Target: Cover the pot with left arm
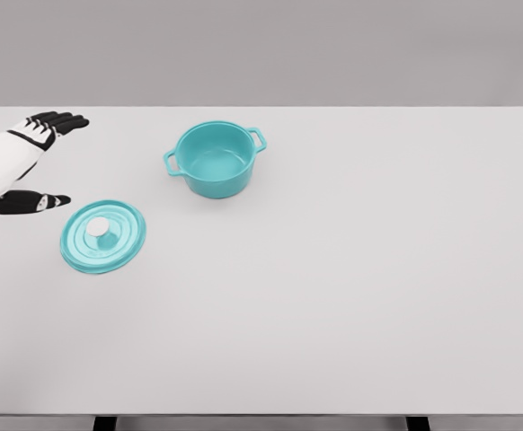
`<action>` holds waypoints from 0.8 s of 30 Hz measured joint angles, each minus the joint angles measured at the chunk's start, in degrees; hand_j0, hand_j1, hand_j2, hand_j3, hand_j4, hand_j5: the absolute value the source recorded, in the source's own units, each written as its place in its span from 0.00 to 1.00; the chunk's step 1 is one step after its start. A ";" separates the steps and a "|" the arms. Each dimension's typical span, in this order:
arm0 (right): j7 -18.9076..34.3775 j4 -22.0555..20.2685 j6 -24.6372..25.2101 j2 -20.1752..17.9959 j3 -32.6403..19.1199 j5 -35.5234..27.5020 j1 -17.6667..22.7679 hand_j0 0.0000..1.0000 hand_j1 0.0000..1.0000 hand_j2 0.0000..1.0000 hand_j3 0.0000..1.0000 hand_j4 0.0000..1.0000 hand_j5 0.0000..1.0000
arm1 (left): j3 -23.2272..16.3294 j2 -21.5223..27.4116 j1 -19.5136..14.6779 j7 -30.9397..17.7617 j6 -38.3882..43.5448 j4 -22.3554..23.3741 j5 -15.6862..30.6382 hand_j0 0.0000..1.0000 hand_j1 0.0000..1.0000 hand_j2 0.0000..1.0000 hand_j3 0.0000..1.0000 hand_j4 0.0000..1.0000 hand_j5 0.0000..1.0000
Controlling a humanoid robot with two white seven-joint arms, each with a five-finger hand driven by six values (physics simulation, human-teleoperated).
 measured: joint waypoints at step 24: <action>0.00 0.01 0.00 0.00 0.00 0.00 0.00 1.00 1.00 1.00 1.00 1.00 1.00 | 0.18 0.16 -2.55 -15.70 -0.08 0.78 0.35 1.00 1.00 1.00 1.00 1.00 1.00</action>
